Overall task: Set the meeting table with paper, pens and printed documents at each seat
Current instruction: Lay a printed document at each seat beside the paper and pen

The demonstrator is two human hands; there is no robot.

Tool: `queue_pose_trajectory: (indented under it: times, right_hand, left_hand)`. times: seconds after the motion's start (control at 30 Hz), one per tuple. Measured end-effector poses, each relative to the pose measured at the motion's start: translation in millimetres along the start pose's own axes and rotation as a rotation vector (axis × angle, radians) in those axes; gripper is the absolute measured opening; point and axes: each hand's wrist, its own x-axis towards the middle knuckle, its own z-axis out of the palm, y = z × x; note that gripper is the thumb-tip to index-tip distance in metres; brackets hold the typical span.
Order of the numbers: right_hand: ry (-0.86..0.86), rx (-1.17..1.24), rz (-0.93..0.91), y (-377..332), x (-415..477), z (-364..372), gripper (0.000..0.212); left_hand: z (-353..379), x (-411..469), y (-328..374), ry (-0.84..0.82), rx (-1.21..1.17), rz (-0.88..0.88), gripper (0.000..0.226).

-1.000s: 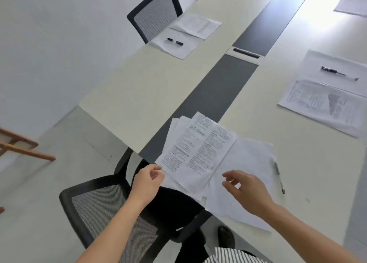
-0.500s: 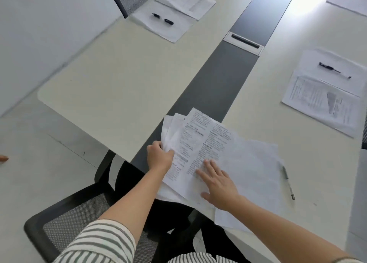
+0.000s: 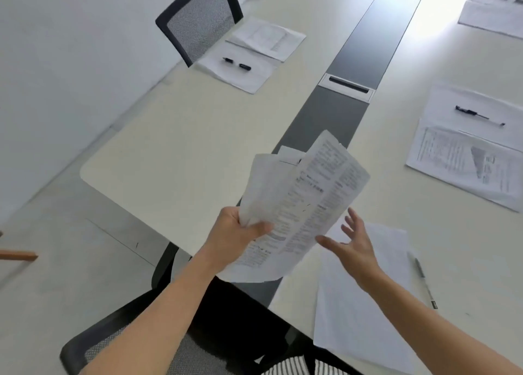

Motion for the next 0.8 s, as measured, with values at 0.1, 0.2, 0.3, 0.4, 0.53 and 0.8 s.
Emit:
queue_pose_trajectory:
  times: [0.1,0.2,0.3,0.4,0.53,0.8]
  right_hand:
    - [-0.276,0.263,-0.006,-46,9,-12,0.056]
    - [-0.302,0.257,-0.188,-82,6,-9,0.034]
    - [-0.253,0.275,-0.332,-98,1,1,0.04]
    - [-0.269,0.204,-0.33,-87,4,13,0.044]
    - [-0.285,0.062,-0.21,-63,17,30,0.04]
    - [-0.29,0.153,-0.158,-43,10,46,0.039]
  left_hand:
    - [-22,-7,19,0.013,0.007,0.086,0.017]
    - [-40,-6,28,0.057,0.015,0.177,0.023]
    - [-51,-2,30,0.157,0.053,0.235,0.035]
    - [-53,7,16,0.208,0.042,0.198,0.032]
    - [-46,17,-10,0.189,0.028,0.115,0.026]
    - [-32,22,-22,0.179,-0.211,0.04,0.025]
